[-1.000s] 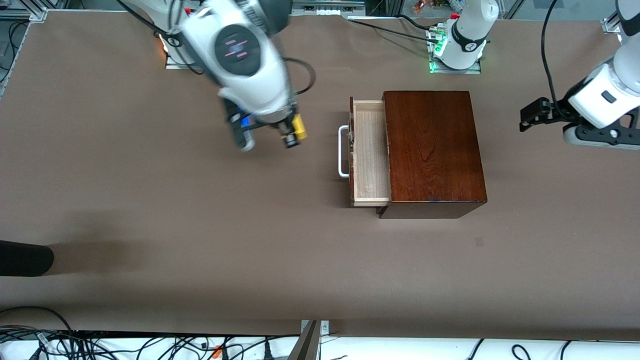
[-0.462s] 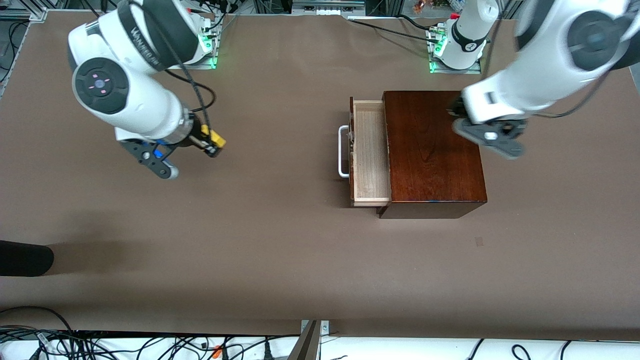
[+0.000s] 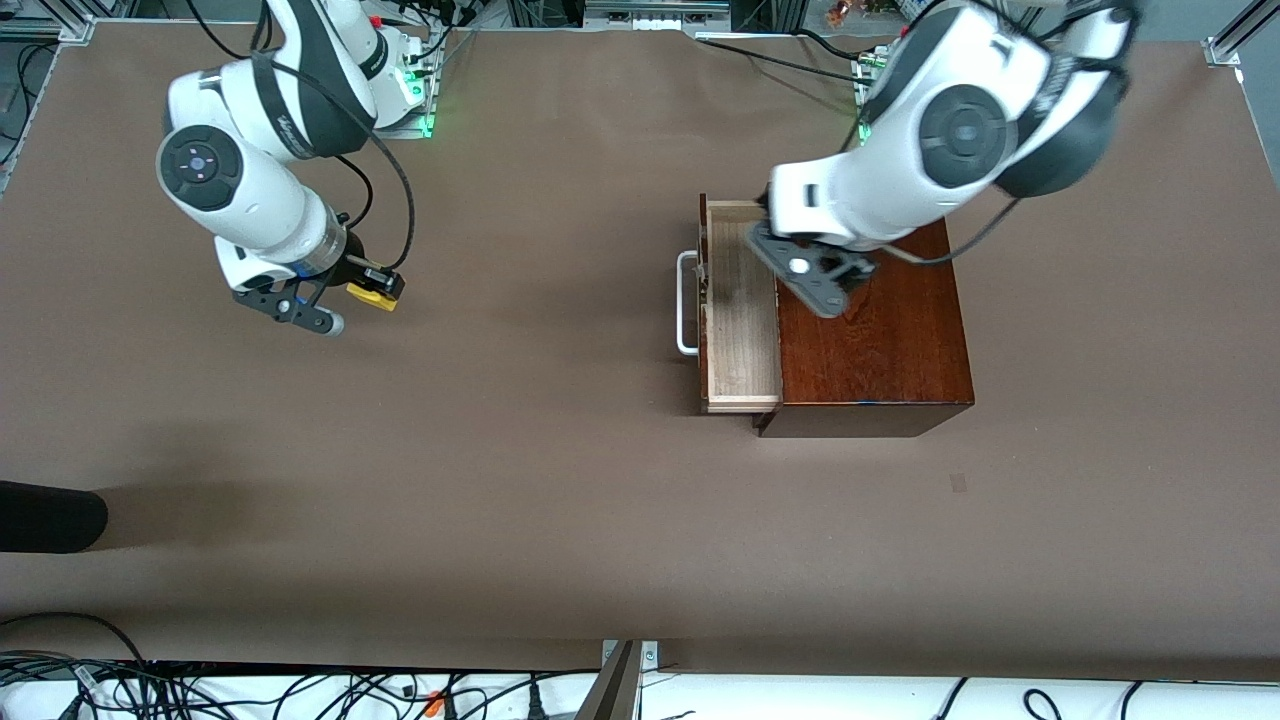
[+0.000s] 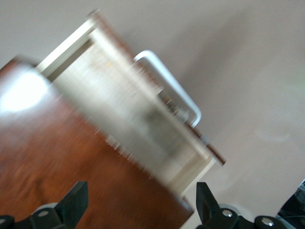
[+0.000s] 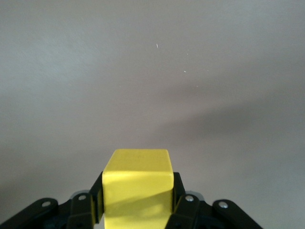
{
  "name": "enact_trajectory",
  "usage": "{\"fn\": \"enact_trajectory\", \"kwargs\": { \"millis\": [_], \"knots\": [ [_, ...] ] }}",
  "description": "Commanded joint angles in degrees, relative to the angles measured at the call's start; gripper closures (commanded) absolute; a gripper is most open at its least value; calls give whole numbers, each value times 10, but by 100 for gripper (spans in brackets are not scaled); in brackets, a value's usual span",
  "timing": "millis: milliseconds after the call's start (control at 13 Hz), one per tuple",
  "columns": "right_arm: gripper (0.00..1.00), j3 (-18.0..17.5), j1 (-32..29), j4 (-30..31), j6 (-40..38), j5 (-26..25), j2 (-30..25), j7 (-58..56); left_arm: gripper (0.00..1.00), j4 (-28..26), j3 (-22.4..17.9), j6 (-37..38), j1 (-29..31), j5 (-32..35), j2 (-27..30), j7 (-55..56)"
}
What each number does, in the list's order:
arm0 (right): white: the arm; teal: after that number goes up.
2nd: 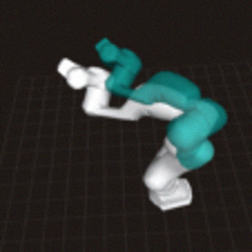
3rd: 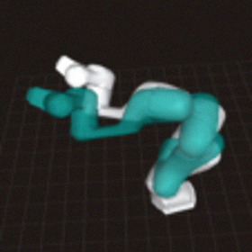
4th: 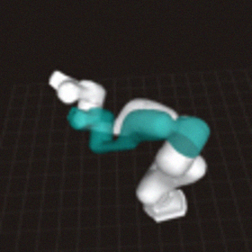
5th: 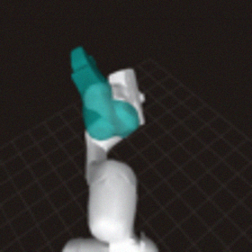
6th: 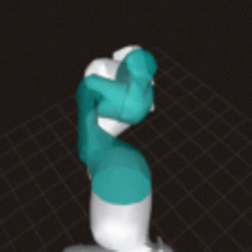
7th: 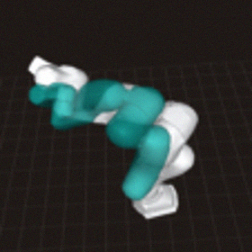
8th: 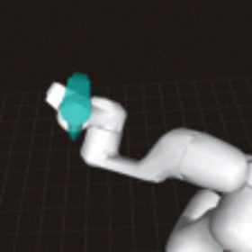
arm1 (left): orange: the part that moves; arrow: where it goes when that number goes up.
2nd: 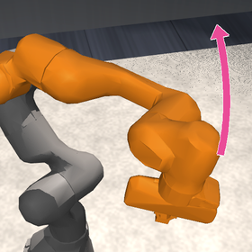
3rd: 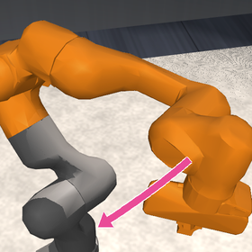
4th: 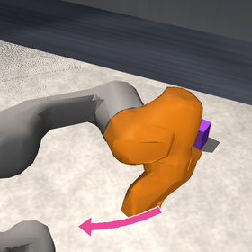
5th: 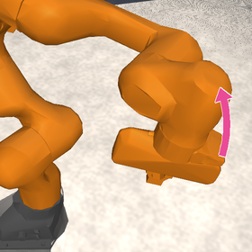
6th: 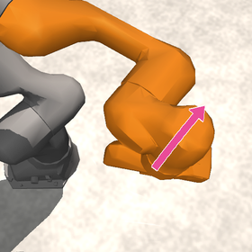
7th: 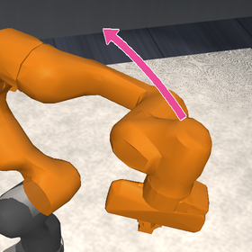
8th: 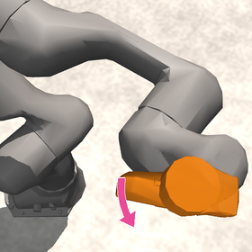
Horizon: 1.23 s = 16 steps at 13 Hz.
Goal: Open drawer, take yellow block, close drawer
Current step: 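Place the cube with the right gripper while the left gripper pushes the drawer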
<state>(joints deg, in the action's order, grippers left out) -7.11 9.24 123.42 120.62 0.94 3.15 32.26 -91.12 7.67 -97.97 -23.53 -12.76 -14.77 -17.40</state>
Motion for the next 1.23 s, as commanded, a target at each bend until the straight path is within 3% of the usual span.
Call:
{"fn": "enact_trajectory", "kwargs": {
  "millis": [0, 462, 692, 846, 1154],
  "knots": [
    [100, 5, -3, 101, 127, 13, -7, -78, 0, 23, -7, -52, -58, -6, -41, -68],
    [100, -2, -1, 141, 297, 13, 95, -95, 0, 23, -7, -133, -86, -4, -111, -364],
    [100, -26, 1, 138, 311, 13, 107, -77, 0, 22, -6, -159, -135, 59, -127, -370],
    [100, -41, 7, 132, 314, 13, 116, -62, 0, 21, -8, -182, -160, 64, -152, -368],
    [100, -43, 11, 131, 328, 13, 137, -66, 0, 19, -7, -185, -179, 145, -179, -345]
  ]
}}
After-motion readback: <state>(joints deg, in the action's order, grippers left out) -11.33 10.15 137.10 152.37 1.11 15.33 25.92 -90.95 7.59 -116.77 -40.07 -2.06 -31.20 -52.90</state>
